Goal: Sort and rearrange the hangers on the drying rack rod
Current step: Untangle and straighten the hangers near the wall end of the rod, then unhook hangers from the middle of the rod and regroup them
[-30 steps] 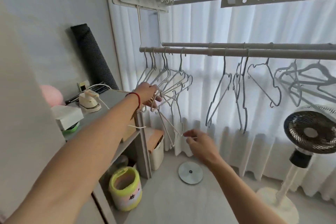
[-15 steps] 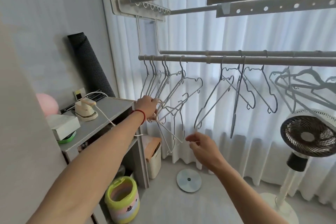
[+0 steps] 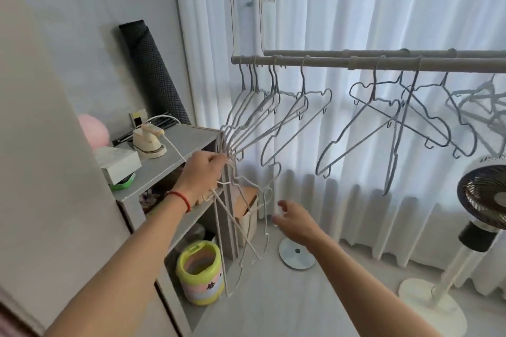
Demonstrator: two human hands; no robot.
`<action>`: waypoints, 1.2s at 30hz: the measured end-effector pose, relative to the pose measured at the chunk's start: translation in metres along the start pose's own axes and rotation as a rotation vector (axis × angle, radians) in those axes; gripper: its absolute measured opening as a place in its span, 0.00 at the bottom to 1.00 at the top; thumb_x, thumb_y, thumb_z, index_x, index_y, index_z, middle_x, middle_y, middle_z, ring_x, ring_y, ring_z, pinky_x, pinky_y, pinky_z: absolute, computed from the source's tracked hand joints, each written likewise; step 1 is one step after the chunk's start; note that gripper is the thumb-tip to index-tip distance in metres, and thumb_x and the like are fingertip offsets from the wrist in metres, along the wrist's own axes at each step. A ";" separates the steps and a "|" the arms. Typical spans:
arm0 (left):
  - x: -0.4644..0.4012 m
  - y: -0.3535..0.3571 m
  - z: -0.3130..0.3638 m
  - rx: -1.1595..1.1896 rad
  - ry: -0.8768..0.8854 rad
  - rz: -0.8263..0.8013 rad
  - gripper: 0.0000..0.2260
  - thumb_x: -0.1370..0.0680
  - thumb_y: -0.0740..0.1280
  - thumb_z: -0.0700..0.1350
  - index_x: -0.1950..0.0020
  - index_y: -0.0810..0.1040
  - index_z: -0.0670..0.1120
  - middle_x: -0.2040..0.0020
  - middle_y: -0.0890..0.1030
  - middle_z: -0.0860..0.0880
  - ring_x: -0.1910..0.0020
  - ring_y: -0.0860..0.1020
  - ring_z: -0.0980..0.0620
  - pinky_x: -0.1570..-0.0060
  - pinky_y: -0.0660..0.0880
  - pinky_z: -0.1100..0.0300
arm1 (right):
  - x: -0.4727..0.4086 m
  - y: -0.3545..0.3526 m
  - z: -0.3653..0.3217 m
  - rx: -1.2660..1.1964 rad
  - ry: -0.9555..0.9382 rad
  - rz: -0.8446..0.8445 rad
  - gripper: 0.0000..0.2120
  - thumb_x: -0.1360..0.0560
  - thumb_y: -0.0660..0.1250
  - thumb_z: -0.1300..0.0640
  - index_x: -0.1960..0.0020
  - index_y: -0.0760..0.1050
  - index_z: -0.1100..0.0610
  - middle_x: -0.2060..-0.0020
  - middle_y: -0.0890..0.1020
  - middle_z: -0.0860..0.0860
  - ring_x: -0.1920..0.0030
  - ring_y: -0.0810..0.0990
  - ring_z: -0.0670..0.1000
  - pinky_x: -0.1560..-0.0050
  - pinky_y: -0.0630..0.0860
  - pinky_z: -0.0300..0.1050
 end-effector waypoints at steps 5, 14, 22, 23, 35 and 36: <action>0.012 -0.021 0.005 0.181 -0.063 -0.138 0.27 0.17 0.64 0.46 0.78 0.71 0.51 0.76 0.63 0.52 0.75 0.61 0.51 0.67 0.67 0.58 | 0.022 0.056 0.022 -0.265 0.074 -0.259 0.52 0.27 0.77 0.45 0.17 0.47 0.56 0.21 0.64 0.56 0.25 0.67 0.55 0.26 0.68 0.51; 0.034 -0.028 0.016 0.568 -0.170 -0.182 0.26 0.18 0.62 0.42 0.78 0.63 0.51 0.81 0.60 0.52 0.77 0.62 0.50 0.75 0.65 0.62 | 0.070 0.035 0.015 -0.680 -0.057 -0.388 0.25 0.25 0.73 0.44 0.33 0.75 0.55 0.38 0.83 0.56 0.36 0.81 0.55 0.27 0.70 0.62; 0.036 -0.039 -0.018 0.502 -0.327 0.177 0.19 0.21 0.68 0.46 0.70 0.67 0.49 0.78 0.66 0.51 0.80 0.66 0.53 0.78 0.66 0.63 | 0.101 -0.005 -0.007 -0.944 -0.089 -0.520 0.19 0.18 0.61 0.40 0.58 0.70 0.53 0.67 0.65 0.51 0.72 0.62 0.50 0.74 0.66 0.41; 0.037 -0.039 -0.025 0.374 -0.351 0.199 0.17 0.21 0.68 0.48 0.68 0.71 0.48 0.75 0.71 0.48 0.78 0.69 0.51 0.77 0.66 0.63 | 0.102 -0.013 -0.012 -0.977 -0.064 -0.511 0.19 0.17 0.60 0.40 0.60 0.68 0.52 0.68 0.62 0.50 0.74 0.57 0.48 0.77 0.58 0.38; 0.114 0.092 0.052 0.053 -0.232 -0.293 0.15 0.17 0.62 0.51 0.48 0.83 0.41 0.56 0.83 0.43 0.59 0.80 0.49 0.54 0.82 0.46 | 0.122 -0.057 -0.062 -0.920 0.040 -0.343 0.17 0.13 0.57 0.49 0.59 0.67 0.54 0.73 0.62 0.48 0.77 0.58 0.46 0.80 0.56 0.37; 0.118 0.106 0.057 0.203 -0.281 -0.369 0.17 0.16 0.61 0.52 0.44 0.82 0.40 0.54 0.83 0.43 0.57 0.81 0.47 0.52 0.81 0.47 | 0.121 -0.055 -0.063 -0.918 0.050 -0.322 0.18 0.13 0.56 0.51 0.60 0.68 0.54 0.74 0.62 0.48 0.77 0.58 0.46 0.80 0.56 0.37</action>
Point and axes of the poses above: each hand's wrist, its own x-axis away from the middle knuckle, its own y-axis out of the palm, z = x × y, the point moved 7 cm from there along -x, towards the middle knuckle
